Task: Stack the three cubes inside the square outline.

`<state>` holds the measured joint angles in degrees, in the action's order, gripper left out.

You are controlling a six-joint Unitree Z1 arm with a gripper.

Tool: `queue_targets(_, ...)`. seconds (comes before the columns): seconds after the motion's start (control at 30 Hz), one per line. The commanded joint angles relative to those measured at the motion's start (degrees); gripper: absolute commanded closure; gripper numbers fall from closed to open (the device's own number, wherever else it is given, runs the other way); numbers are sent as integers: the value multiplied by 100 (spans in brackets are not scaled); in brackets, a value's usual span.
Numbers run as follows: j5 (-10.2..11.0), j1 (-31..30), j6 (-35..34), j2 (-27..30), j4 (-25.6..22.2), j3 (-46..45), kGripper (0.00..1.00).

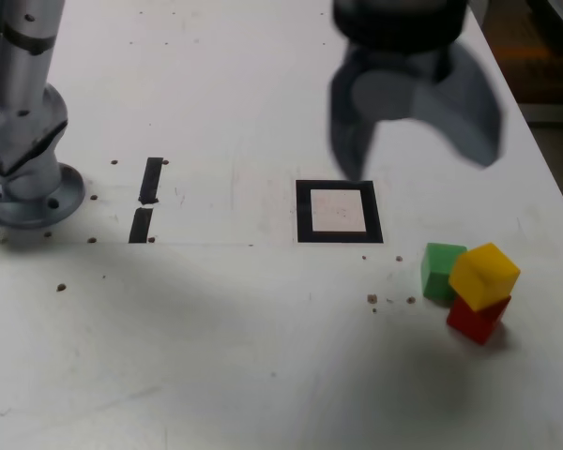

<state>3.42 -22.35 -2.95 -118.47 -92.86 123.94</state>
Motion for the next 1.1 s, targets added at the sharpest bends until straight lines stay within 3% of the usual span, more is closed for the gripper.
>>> queue_targets(0.0, -18, -40, -4, -64, -82, 60, 0)
queue_targets(0.47, -353, -150, -38, -1000, -101, 857, 0)
queue_targets(0.77, -189, -124, -259, -1415, -101, 1085, 1)
queue_targets(1.07, -289, -8, -6, -2099, -101, 1531, 2)
